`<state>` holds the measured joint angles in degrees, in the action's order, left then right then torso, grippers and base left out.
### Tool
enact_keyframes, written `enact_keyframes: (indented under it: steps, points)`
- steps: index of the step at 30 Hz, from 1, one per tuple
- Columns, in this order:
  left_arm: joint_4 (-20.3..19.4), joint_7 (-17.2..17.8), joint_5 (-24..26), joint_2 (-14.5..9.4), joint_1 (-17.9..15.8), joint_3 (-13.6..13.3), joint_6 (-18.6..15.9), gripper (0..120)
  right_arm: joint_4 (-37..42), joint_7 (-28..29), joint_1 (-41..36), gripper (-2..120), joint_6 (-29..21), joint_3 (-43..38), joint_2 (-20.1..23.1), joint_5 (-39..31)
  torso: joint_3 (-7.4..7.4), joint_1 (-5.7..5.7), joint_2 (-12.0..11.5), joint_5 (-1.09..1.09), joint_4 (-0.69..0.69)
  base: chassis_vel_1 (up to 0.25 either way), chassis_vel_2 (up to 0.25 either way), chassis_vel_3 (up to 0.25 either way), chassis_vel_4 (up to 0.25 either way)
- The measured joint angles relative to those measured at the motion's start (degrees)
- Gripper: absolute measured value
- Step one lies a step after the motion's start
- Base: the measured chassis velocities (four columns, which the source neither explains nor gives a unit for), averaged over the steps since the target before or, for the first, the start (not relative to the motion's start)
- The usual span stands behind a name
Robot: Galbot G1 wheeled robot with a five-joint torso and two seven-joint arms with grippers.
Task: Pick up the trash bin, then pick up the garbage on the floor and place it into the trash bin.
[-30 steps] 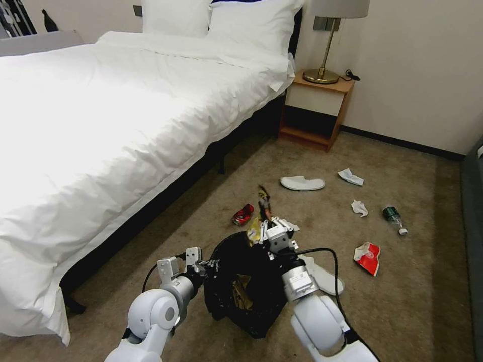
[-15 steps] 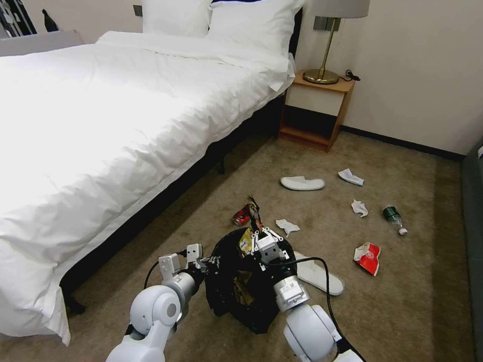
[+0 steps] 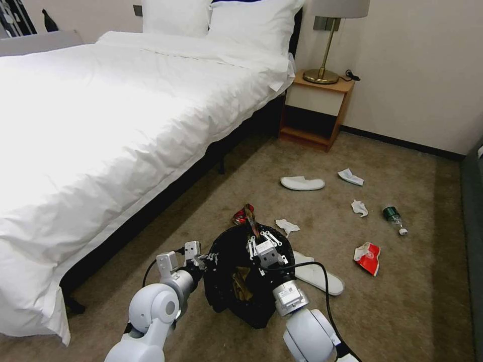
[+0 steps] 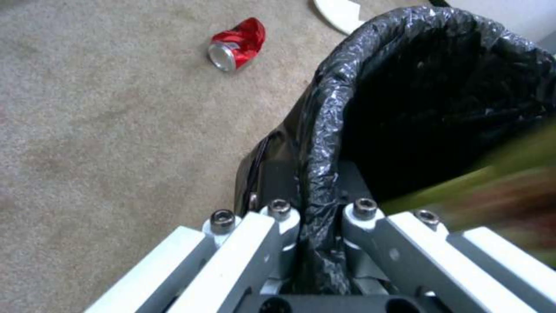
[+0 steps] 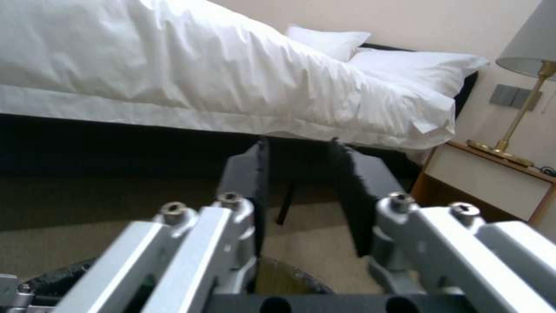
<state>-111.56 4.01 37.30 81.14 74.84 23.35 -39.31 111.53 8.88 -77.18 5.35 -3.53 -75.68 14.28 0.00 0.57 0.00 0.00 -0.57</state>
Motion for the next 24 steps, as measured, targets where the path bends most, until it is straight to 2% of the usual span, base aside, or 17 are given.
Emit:
enact_keyframes:
  steps: [2,3,5,6,8,9,11,14,15,16,18,24]
  points:
    - [0.0,0.0,-0.1,0.1,0.0,0.0,0.0,3,0.0,0.0,0.0,46,0.0,0.0,-0.2,0.0,0.00,0.00,0.0,0.00,0.00,0.000,0.000,0.000,0.000]
    - [0.0,0.0,-0.1,0.1,0.0,0.0,0.0,3,0.0,0.0,0.0,46,0.0,0.0,-0.2,0.0,0.00,0.00,0.0,0.00,0.00,0.000,0.000,0.000,0.000]
    - [0.0,0.0,-0.4,0.1,0.1,0.0,0.2,3,-0.1,0.0,0.0,57,0.1,0.0,-0.2,-0.1,0.00,0.00,0.0,0.00,0.00,0.000,0.000,0.000,0.000]
    - [0.0,0.0,-0.4,0.1,0.1,0.0,0.2,3,-0.1,0.0,0.0,57,0.1,0.0,-0.2,-0.1,0.00,0.00,0.0,0.00,0.00,0.000,0.000,0.000,0.000]
    - [0.1,0.0,-0.9,0.2,0.1,0.0,0.2,3,-0.2,0.2,0.0,68,0.2,0.0,-0.3,-0.3,0.00,0.00,0.0,0.00,0.00,0.000,0.000,0.000,0.000]
    - [0.1,0.0,-0.9,0.2,0.1,0.0,0.2,3,-0.2,0.2,0.0,68,0.2,0.0,-0.3,-0.3,0.00,0.00,0.0,0.00,0.00,0.000,0.000,0.000,0.000]
    - [0.3,0.0,-1.1,0.2,0.1,0.0,0.2,3,-0.3,0.4,0.0,79,0.2,0.0,-0.5,-0.5,0.00,0.00,0.0,0.00,0.00,0.000,0.000,0.000,0.000]
    - [0.4,0.1,-1.2,0.2,0.1,0.0,0.2,3,-0.4,0.5,0.0,85,0.2,0.0,-0.5,-0.5,0.00,0.00,0.0,0.00,0.00,0.000,0.000,0.000,0.000]
    - [0.5,0.1,-1.2,0.2,0.1,0.0,0.2,3,-0.4,0.5,0.1,92,0.2,0.0,-0.5,-0.6,0.00,0.00,0.0,0.00,0.00,0.000,0.000,0.000,0.000]
    - [0.5,0.1,-1.2,0.2,0.1,0.0,0.2,3,-0.4,0.5,0.1,92,0.2,0.0,-0.5,-0.6,0.00,0.00,0.0,0.00,0.00,0.000,0.000,0.000,0.000]
    - [0.5,0.1,-1.2,0.2,0.0,0.1,0.2,3,-0.4,0.5,0.5,99,0.2,0.1,-0.5,-0.7,0.00,0.00,0.0,0.00,0.00,0.000,0.000,0.000,0.000]
    - [0.6,0.1,-1.4,0.0,0.1,0.1,0.2,3,0.6,0.5,1.8,100,-0.6,0.0,-0.3,-1.5,0.00,0.00,0.0,0.00,0.00,0.000,0.000,0.000,0.000]
